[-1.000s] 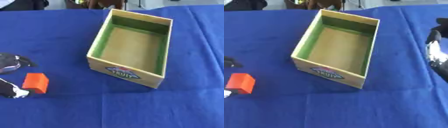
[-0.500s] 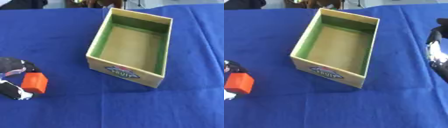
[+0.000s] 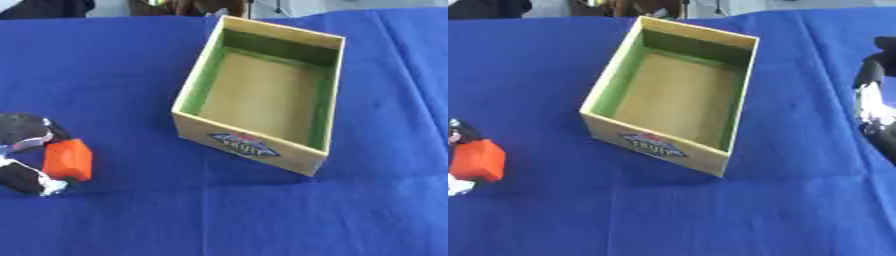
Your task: Pick up objects on the table and place them in the box.
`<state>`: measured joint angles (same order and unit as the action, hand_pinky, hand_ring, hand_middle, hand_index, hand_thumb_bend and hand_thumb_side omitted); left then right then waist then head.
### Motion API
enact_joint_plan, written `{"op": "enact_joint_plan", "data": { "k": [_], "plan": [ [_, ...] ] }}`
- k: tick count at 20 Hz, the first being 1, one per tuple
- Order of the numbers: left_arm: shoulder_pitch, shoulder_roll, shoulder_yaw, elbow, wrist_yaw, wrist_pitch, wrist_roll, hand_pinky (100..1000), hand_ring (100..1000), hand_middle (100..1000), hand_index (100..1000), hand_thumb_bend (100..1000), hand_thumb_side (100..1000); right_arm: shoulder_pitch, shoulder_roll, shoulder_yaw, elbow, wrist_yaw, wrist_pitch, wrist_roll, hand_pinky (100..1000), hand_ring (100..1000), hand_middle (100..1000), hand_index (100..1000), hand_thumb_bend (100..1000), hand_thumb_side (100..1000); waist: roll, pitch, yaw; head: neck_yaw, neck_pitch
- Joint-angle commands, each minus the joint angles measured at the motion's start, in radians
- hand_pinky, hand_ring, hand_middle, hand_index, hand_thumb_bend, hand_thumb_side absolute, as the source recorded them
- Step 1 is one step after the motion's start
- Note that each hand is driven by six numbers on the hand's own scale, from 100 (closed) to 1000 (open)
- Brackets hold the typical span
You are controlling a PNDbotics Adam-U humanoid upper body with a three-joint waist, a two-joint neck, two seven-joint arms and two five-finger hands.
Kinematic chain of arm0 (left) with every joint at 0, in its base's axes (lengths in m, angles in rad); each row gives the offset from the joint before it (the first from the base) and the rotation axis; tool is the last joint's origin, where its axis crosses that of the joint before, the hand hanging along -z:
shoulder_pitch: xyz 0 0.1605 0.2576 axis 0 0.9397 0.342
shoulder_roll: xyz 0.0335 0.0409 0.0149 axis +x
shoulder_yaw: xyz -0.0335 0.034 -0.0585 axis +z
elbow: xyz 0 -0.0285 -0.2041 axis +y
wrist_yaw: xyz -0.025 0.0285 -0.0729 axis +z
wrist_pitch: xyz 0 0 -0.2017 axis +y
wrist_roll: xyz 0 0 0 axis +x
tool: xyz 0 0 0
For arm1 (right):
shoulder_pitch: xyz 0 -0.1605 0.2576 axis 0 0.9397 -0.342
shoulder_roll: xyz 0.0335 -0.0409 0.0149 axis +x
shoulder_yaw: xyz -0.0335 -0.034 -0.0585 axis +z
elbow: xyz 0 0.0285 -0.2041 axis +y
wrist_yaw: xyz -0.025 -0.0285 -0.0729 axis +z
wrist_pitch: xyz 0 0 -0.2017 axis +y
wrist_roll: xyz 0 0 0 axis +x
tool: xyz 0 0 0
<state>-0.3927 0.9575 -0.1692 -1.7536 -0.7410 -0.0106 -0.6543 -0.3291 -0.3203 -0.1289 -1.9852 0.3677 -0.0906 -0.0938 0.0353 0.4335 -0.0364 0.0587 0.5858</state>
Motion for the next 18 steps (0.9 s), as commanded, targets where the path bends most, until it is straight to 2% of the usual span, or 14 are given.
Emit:
{"op": "enact_joint_plan", "data": {
  "k": [1, 4, 12, 18],
  "plan": [
    [-0.015, 0.025, 0.021, -0.022, -0.015, 0.025, 0.062, 373, 568, 463, 676, 201, 554, -0.004, -0.010, -0.006, -0.015, 0.003, 0.004, -0.003, 743, 657, 602, 799, 100, 564, 0.000, -0.021, 0.002, 0.000, -0.012],
    [-0.023, 0.028, 0.032, -0.035, -0.037, 0.050, 0.110, 350, 550, 448, 656, 100, 538, -0.003, -0.011, -0.007, -0.015, 0.004, 0.006, -0.004, 743, 657, 602, 799, 100, 563, 0.001, -0.024, 0.004, -0.001, -0.008],
    [-0.058, 0.033, 0.064, -0.085, -0.060, 0.077, 0.145, 314, 519, 414, 621, 100, 518, -0.002, -0.022, -0.012, -0.015, -0.001, 0.005, -0.017, 741, 656, 602, 797, 100, 560, 0.000, -0.038, 0.009, -0.010, 0.014],
    [-0.160, 0.008, 0.071, -0.133, -0.047, 0.088, 0.150, 281, 498, 392, 599, 100, 521, 0.000, -0.034, -0.012, -0.015, -0.005, 0.003, -0.022, 740, 656, 602, 797, 100, 559, 0.006, -0.053, 0.013, -0.018, 0.020]
  ]
}}
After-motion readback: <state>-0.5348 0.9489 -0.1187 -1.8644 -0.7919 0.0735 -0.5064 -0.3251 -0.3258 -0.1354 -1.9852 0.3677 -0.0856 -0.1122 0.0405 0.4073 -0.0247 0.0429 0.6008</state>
